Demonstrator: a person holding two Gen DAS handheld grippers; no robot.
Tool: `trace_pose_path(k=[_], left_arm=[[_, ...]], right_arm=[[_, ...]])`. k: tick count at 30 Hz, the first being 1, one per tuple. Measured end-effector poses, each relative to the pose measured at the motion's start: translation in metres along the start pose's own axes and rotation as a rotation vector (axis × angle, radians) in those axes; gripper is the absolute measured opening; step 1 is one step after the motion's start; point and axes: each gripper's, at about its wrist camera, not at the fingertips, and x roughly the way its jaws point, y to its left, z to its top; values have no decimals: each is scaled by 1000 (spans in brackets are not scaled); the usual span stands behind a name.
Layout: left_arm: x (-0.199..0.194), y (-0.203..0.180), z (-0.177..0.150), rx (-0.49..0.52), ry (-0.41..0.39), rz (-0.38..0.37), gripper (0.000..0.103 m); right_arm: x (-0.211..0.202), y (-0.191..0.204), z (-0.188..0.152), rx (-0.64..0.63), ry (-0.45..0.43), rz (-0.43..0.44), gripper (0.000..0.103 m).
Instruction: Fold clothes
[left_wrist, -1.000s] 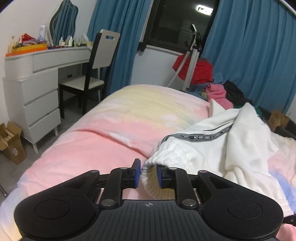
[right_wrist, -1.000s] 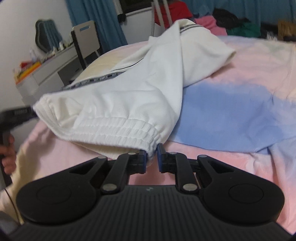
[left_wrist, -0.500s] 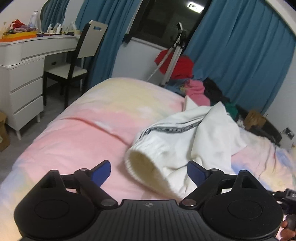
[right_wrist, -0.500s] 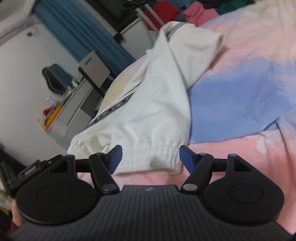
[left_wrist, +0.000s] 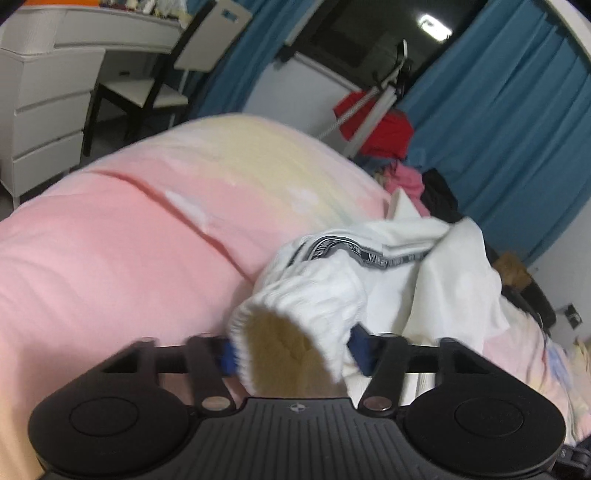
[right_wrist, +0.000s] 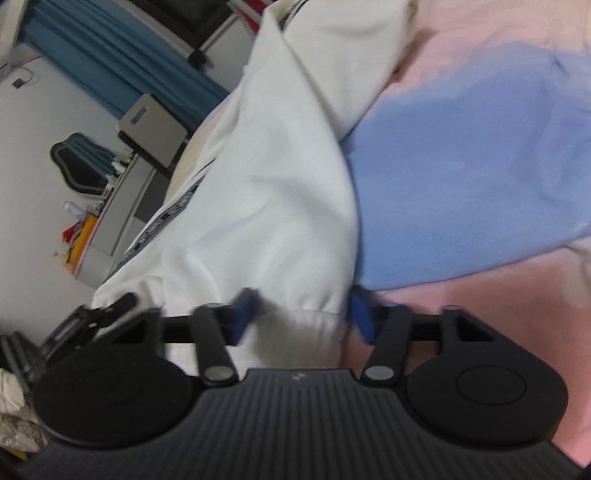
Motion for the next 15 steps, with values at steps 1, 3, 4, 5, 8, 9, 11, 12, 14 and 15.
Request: trace_pose_path(k=[1,3,4,5,8,9,11,12,14,15], left_arm=[[-1,1,3,-10,-12,-1,37],[-4,4,12,-48,-33,-10,22],[-6,5,19,-65,-37,-15,18],[-8,7,26,-83,-41,-21,16],[-19,11,56,-112,-82,-14,14],[-23,13,70,-108,-106,-9,14],[-29,17,99,-82,-150,12,14],[-31,19,113,-55,-166,37,14],[-32,25,148,-1,-186,98,14],[-31,29,165,21,-190,128,14]], right_arm=[[-2,0,-1,9,-6,6,39],[-6,1,-4,30,-14,22,30],[-10,3,-7,51,-12,39,27],[-16,6,-11,73,-16,60,25],[-24,30,-27,81,-24,97,22],[-25,41,-34,74,-26,111,22],[-17,69,-51,53,-17,155,21],[-4,83,-58,53,3,184,21],[22,112,-70,53,44,241,19],[35,126,-77,53,64,270,19]])
